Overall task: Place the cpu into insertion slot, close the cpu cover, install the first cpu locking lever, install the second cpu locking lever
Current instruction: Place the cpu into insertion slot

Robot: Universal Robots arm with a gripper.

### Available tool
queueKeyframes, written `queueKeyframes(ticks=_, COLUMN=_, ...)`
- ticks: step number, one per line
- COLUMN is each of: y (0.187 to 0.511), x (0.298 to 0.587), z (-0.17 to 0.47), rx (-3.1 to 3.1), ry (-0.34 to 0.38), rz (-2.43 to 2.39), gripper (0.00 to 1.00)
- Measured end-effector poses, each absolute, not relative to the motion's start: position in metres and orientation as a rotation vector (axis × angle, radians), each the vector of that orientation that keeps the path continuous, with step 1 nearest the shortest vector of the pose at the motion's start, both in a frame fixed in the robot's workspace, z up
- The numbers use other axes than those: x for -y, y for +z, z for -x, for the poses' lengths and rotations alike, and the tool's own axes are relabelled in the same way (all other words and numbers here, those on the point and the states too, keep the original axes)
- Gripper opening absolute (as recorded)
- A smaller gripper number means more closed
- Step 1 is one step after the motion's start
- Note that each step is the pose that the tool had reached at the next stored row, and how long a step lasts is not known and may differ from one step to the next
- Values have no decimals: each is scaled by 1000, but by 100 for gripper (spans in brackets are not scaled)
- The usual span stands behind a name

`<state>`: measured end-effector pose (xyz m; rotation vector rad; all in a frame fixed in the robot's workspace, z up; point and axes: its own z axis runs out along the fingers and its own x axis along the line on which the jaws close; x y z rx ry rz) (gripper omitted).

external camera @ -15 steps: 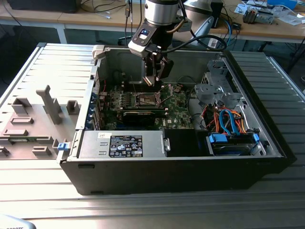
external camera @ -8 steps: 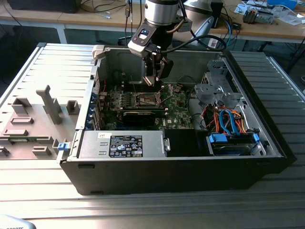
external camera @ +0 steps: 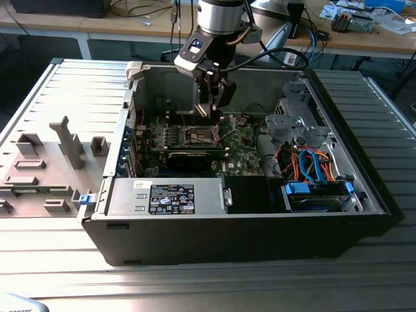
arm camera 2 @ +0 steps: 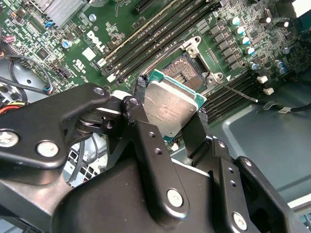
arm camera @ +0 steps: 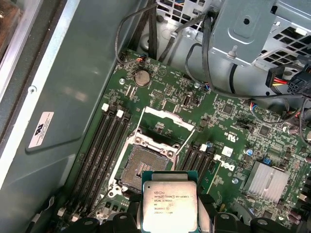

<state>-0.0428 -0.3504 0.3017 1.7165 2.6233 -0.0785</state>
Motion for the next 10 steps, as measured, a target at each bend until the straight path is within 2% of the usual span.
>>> queueKeyframes(ticks=10, y=302, x=350, z=43, rx=-2615, ry=-79, rz=-1729, gripper=55)
